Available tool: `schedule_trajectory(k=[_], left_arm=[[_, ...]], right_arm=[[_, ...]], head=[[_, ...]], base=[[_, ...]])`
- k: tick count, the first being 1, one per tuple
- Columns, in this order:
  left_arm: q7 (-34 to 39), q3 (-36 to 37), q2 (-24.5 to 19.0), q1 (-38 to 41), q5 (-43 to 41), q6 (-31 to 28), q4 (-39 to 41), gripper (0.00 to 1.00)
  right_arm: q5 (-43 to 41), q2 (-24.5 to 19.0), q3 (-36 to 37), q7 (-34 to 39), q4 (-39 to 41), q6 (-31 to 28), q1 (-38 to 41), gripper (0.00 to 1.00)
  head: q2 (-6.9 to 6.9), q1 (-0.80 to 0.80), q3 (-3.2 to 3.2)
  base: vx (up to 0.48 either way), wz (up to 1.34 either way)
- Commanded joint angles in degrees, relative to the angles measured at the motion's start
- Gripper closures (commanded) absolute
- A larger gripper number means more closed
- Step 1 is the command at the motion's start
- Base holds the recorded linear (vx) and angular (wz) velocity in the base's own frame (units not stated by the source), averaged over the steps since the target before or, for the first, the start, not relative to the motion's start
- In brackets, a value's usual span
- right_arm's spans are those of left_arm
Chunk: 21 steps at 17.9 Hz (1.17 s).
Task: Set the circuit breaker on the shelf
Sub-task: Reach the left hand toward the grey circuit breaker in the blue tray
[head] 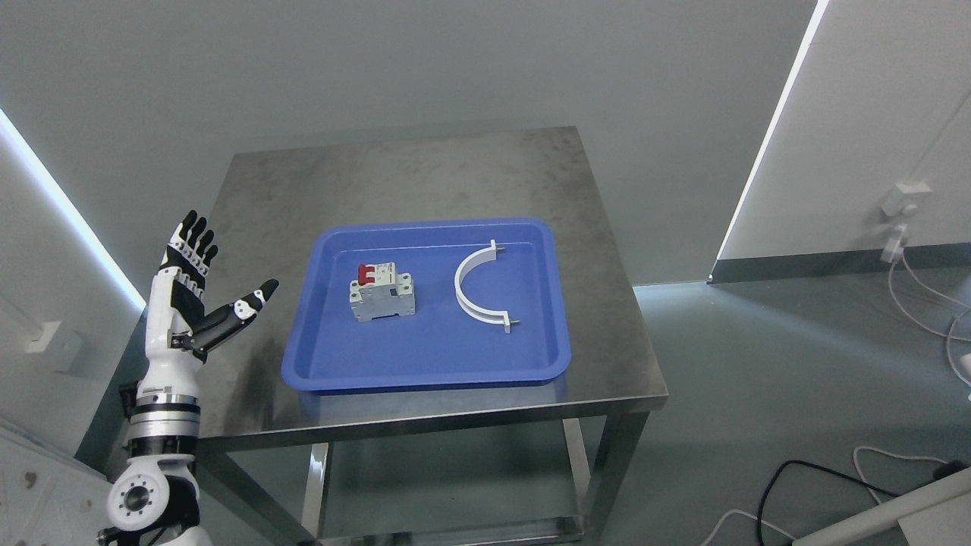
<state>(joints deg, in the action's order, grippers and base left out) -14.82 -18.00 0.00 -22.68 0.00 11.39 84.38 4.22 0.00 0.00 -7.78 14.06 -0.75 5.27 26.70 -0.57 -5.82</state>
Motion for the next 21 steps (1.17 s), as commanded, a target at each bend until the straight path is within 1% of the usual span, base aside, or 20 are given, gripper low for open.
schedule_trajectory(k=[1,2,3,4,5,6,7,10,13,14,16,18,19,21], left_arm=[[-1.1,3.2,-1.4,0.4,0.1,0.5,0.0,0.0],[-1.3,3.3,-2.0,0.3,0.1,0.6,0.1,0.0],[-2.0,3.8,-3.6,0.0,0.1,0.4,0.1,0.0],[-3.7,4.7,-6.0,-0.3,0.0,0.0,0.3,0.0],[-7.7,7.5,-10.9,-0.9,0.0,-1.4,0.4,0.0],[-10.9,9.5,-13.9,-2.2,0.0,-3.4,0.4,0.0],[-13.1,10.8,-15.0,-3.5,-0.1,-5.0,0.4,0.0],[-17.9,15.5,-16.6,-7.5,-2.7,-9.1,0.4,0.01],[-19.6,19.6,-16.5,-10.3,-5.1,-12.1,0.8,0.01],[-19.7,21.5,-16.5,-11.4,-5.9,-13.9,0.9,0.03],[-20.2,24.6,-16.6,-12.5,-10.6,-19.3,0.8,0.04],[-22.9,24.8,-16.3,-12.3,-11.8,-21.4,0.8,0.04],[-24.3,24.9,-16.3,-12.1,-12.2,-21.5,0.8,0.06],[-24.8,24.9,-16.3,-11.9,-15.8,-21.7,0.5,0.06]], right_arm=[[0.0,1.0,-1.1,0.0,0.0,-3.7,0.0,0.0],[0.0,1.0,-1.1,0.0,0.0,-3.7,0.0,0.0],[0.0,1.0,-1.1,0.0,0.0,-3.7,0.0,0.0],[0.0,1.0,-1.1,0.0,0.0,-3.7,0.0,0.0],[0.0,1.0,-1.1,0.0,0.0,-3.7,0.0,0.0],[0.0,1.0,-1.1,0.0,0.0,-3.7,0.0,0.0],[0.0,1.0,-1.1,0.0,0.0,-3.7,0.0,0.0],[0.0,1.0,-1.1,0.0,0.0,-3.7,0.0,0.0],[0.0,1.0,-1.1,0.0,0.0,-3.7,0.0,0.0],[0.0,1.0,-1.1,0.0,0.0,-3.7,0.0,0.0],[0.0,1.0,-1.1,0.0,0.0,-3.7,0.0,0.0],[0.0,1.0,-1.1,0.0,0.0,-3.7,0.0,0.0],[0.0,1.0,-1.1,0.0,0.0,-3.7,0.0,0.0],[0.0,1.0,-1.1,0.0,0.0,-3.7,0.0,0.0]], head=[[0.0,0.0,0.0],[0.0,0.0,0.0],[0.0,0.0,0.0],[0.0,0.0,0.0],[0.0,0.0,0.0],[0.0,0.0,0.0],[0.0,0.0,0.0],[0.0,0.0,0.0],[0.0,0.0,0.0],[0.0,0.0,0.0],[0.0,0.0,0.0],[0.0,0.0,0.0],[0.0,0.0,0.0],[0.0,0.0,0.0]], base=[[0.0,0.0],[0.0,0.0],[0.0,0.0],[0.0,0.0],[0.0,0.0],[0.0,0.0],[0.0,0.0],[0.0,0.0],[0.0,0.0],[0.0,0.0],[0.0,0.0],[0.0,0.0],[0.0,0.0],[0.0,0.0]])
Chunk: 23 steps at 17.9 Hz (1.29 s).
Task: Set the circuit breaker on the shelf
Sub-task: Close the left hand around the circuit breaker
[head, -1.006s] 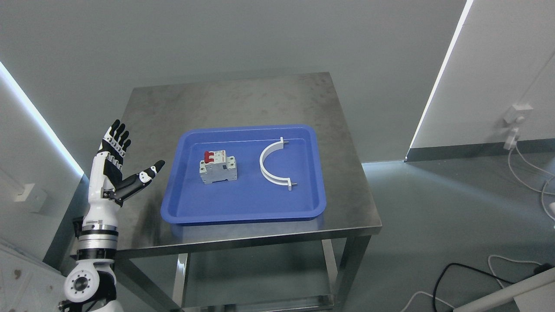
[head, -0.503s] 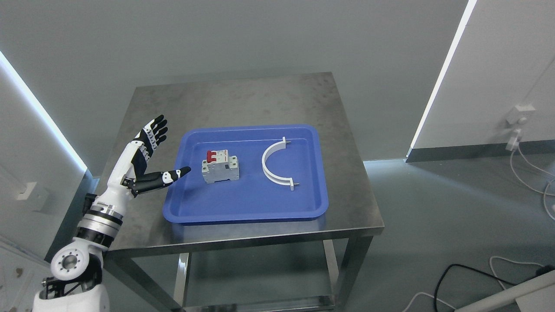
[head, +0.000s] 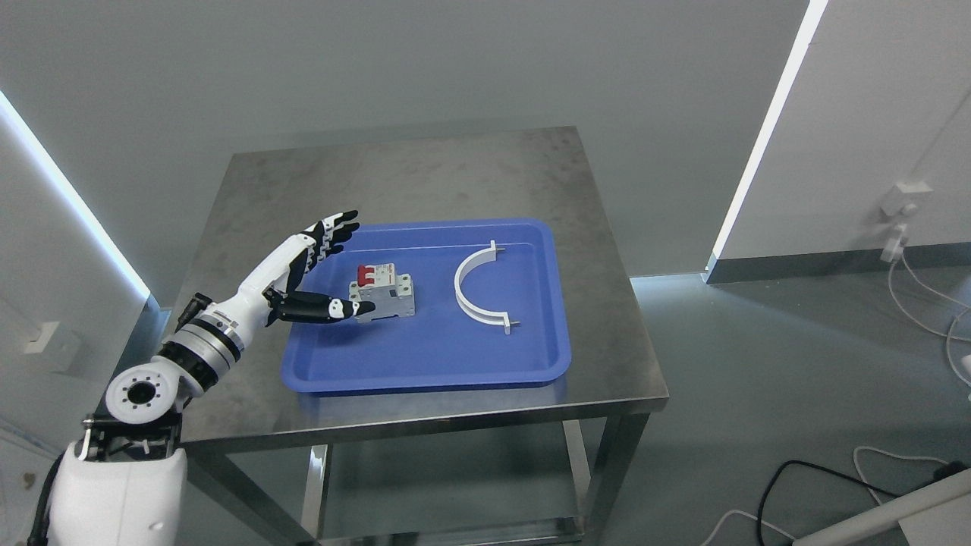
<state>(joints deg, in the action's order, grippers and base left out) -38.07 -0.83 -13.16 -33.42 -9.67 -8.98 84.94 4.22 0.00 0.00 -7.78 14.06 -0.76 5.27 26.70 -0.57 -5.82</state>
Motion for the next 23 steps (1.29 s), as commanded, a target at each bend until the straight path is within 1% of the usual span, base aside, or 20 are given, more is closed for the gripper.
schedule_trajectory(k=[1,3,5,8,9,11,14,16,17,19,20,21,22,23], left_arm=[[-1.7,7.8,-3.0,-1.4,-8.4,-2.2,-0.2,0.07],[-2.1,7.7,-2.9,-1.3,-10.3,-3.4,-0.2,0.11],[-3.1,7.1,-2.7,-1.2,-11.0,-3.4,-0.7,0.22],[-3.1,6.1,-1.6,-1.4,-13.3,-3.2,-2.0,0.34],[-3.1,5.8,-1.4,-1.6,-13.4,-3.2,-2.1,0.37],[-3.0,4.8,-0.5,-1.7,-13.4,-2.8,-2.4,0.47],[-2.6,3.2,1.4,-2.1,-13.4,-0.2,-2.7,0.69],[-3.1,2.2,1.7,-2.1,-13.4,2.6,-3.0,0.89],[-3.2,2.0,1.9,-2.1,-13.4,3.4,-3.4,0.92],[-2.5,-0.1,3.7,-2.6,-13.4,4.8,-3.5,0.92],[-1.5,-3.9,7.1,-3.5,-13.3,7.0,-3.5,0.92],[0.1,-8.3,11.6,-4.7,-13.1,9.7,-3.3,0.92],[1.7,-12.7,12.2,-5.5,-13.0,12.6,-3.1,0.92],[3.7,-14.3,12.2,-5.6,-12.8,15.5,-3.0,0.92]], right_arm=[[0.0,1.0,-1.1,0.0,0.0,-3.7,0.0,0.0],[0.0,1.0,-1.1,0.0,0.0,-3.7,0.0,0.0],[0.0,1.0,-1.1,0.0,0.0,-3.7,0.0,0.0],[0.0,1.0,-1.1,0.0,0.0,-3.7,0.0,0.0],[0.0,1.0,-1.1,0.0,0.0,-3.7,0.0,0.0],[0.0,1.0,-1.1,0.0,0.0,-3.7,0.0,0.0],[0.0,1.0,-1.1,0.0,0.0,-3.7,0.0,0.0],[0.0,1.0,-1.1,0.0,0.0,-3.7,0.0,0.0],[0.0,1.0,-1.1,0.0,0.0,-3.7,0.0,0.0],[0.0,1.0,-1.1,0.0,0.0,-3.7,0.0,0.0],[0.0,1.0,-1.1,0.0,0.0,-3.7,0.0,0.0],[0.0,1.0,-1.1,0.0,0.0,-3.7,0.0,0.0],[0.0,1.0,-1.1,0.0,0.0,-3.7,0.0,0.0],[0.0,1.0,-1.1,0.0,0.0,-3.7,0.0,0.0]], head=[[0.0,0.0,0.0],[0.0,0.0,0.0],[0.0,0.0,0.0],[0.0,0.0,0.0],[0.0,0.0,0.0],[0.0,0.0,0.0],[0.0,0.0,0.0],[0.0,0.0,0.0],[0.0,0.0,0.0],[0.0,0.0,0.0],[0.0,0.0,0.0],[0.0,0.0,0.0],[0.0,0.0,0.0],[0.0,0.0,0.0]], base=[[0.0,0.0],[0.0,0.0],[0.0,0.0],[0.0,0.0],[0.0,0.0],[0.0,0.0],[0.0,0.0],[0.0,0.0],[0.0,0.0],[0.003,-0.01],[0.006,-0.01],[0.011,-0.03],[0.011,-0.03],[0.0,0.0]])
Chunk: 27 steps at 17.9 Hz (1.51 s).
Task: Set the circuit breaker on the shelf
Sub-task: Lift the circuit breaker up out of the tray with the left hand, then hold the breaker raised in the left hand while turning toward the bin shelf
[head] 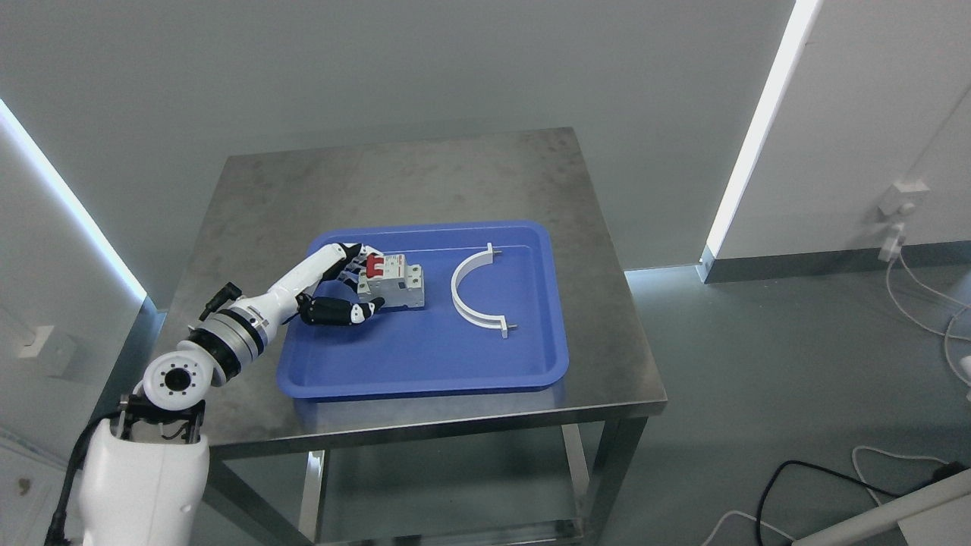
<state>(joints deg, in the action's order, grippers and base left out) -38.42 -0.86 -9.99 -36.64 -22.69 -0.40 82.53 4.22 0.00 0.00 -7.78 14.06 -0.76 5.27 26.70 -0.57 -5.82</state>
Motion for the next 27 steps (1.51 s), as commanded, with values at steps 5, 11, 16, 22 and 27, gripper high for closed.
schedule_trajectory(k=[5,11,16,22,27], left_arm=[[25.8,-16.7,9.0,0.8,8.7,21.3,-0.4,0.89],[29.9,-17.2,9.0,7.0,9.2,22.9,8.3,0.91],[27.4,-19.4,9.0,8.3,9.7,10.6,14.3,0.91],[23.5,-20.5,9.0,8.3,9.7,10.9,14.5,0.91],[23.5,-20.5,9.0,8.3,9.7,10.9,14.5,0.9]], right_arm=[[0.0,1.0,-1.1,0.0,0.0,-3.7,0.0,0.0],[0.0,1.0,-1.1,0.0,0.0,-3.7,0.0,0.0],[0.0,1.0,-1.1,0.0,0.0,-3.7,0.0,0.0],[0.0,1.0,-1.1,0.0,0.0,-3.7,0.0,0.0],[0.0,1.0,-1.1,0.0,0.0,-3.7,0.0,0.0]], head=[[0.0,0.0,0.0],[0.0,0.0,0.0],[0.0,0.0,0.0],[0.0,0.0,0.0],[0.0,0.0,0.0]], base=[[0.0,0.0],[0.03,0.0],[-0.013,-0.01],[-0.181,0.03],[-0.239,-0.24]])
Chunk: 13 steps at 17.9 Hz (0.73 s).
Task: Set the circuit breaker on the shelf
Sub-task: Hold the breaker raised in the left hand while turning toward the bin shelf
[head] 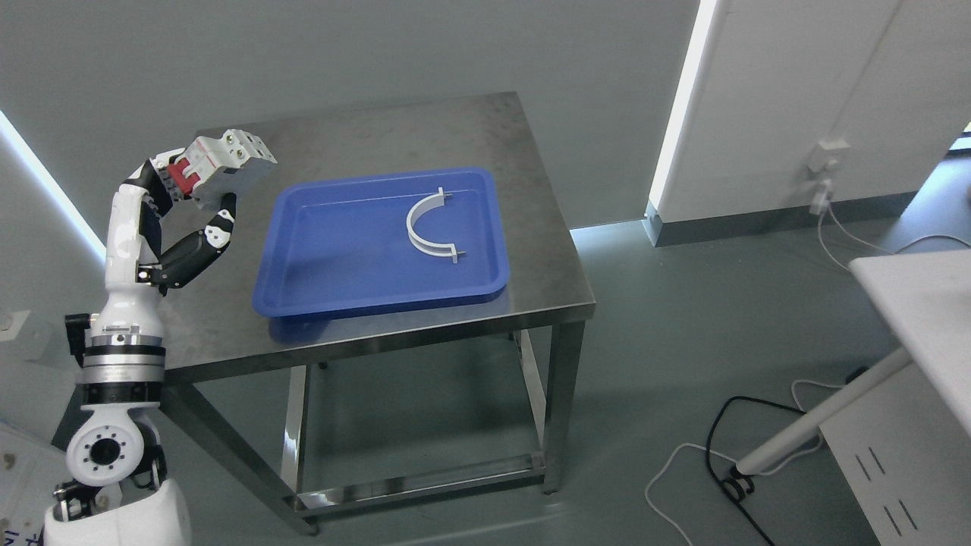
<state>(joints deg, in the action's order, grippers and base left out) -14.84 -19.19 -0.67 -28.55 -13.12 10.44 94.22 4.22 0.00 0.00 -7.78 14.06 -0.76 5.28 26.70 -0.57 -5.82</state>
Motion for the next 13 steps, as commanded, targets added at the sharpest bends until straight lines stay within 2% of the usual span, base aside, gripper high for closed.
schedule_trajectory(k=[1,6,13], left_arm=[[-0.1,-2.2,-0.3,0.2,0.1,0.0,2.8,0.9],[0.0,-2.3,-0.3,-0.2,0.1,0.0,2.8,0.9],[0.3,-2.7,-0.3,-0.5,0.1,-0.2,2.7,0.9]], right_arm=[[0.0,1.0,-1.1,0.0,0.0,-3.7,0.0,0.0],[0.0,1.0,-1.1,0.0,0.0,-3.7,0.0,0.0],[0.0,1.0,-1.1,0.0,0.0,-3.7,0.0,0.0]], head=[[0.0,0.0,0.0],[0.0,0.0,0.0],[0.0,0.0,0.0]], base=[[-0.267,-0.33],[-0.257,-0.2],[-0.22,0.07]])
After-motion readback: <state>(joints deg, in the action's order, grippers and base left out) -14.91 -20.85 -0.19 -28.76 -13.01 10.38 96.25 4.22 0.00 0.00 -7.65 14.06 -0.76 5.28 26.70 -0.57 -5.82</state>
